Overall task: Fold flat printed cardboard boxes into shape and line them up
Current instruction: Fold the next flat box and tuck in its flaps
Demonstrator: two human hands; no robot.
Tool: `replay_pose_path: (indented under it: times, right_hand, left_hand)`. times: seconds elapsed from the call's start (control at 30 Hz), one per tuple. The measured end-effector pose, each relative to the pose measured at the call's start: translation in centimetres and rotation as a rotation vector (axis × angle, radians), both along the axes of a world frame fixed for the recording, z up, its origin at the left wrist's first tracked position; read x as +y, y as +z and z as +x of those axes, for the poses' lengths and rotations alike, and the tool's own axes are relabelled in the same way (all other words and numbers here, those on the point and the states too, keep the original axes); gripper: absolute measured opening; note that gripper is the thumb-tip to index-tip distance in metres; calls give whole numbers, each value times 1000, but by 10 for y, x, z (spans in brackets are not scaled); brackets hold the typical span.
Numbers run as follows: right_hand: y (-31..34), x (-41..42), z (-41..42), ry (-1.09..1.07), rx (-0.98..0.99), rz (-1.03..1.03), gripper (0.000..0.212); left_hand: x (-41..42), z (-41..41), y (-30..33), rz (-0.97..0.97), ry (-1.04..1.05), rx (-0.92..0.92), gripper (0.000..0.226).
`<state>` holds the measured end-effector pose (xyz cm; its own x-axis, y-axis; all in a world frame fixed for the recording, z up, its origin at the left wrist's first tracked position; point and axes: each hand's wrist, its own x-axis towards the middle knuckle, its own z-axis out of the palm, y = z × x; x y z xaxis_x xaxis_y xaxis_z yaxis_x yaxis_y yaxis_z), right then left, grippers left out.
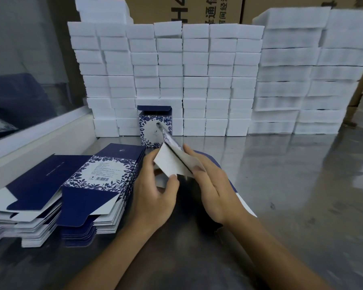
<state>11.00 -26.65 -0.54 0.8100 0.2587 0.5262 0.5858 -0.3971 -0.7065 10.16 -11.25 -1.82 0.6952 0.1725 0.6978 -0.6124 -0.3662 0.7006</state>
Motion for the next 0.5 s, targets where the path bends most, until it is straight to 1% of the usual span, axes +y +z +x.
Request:
replay_pose_path:
  times: [0.07, 0.17, 0.27, 0.37, 0.4, 0.43, 0.5]
  right_hand:
    - [1, 1, 0, -25, -53, 20, 48]
    - [1, 1, 1, -26, -120, 51, 47]
    - [2, 3, 2, 4, -267, 33, 45]
    - [2, 8, 0, 33, -336, -9, 46]
    - [2, 10, -1, 31, -350, -14, 46]
    - [3, 12, -2, 24, -362, -19, 47]
    - [4, 12, -4, 6, -375, -35, 47]
  left_hand:
    - [3, 1, 0, 47, 99, -5, 43]
    - [5, 4, -2, 113, 193, -2, 23]
    - [0, 4, -3, 169, 222, -43, 19]
    - [0, 0, -2, 135, 96, -80, 20]
    - [1, -1, -2, 111, 44, -85, 24]
    - [3, -2, -1, 81, 11, -88, 31]
    - [3, -3, 0, 16, 24, -88, 47]
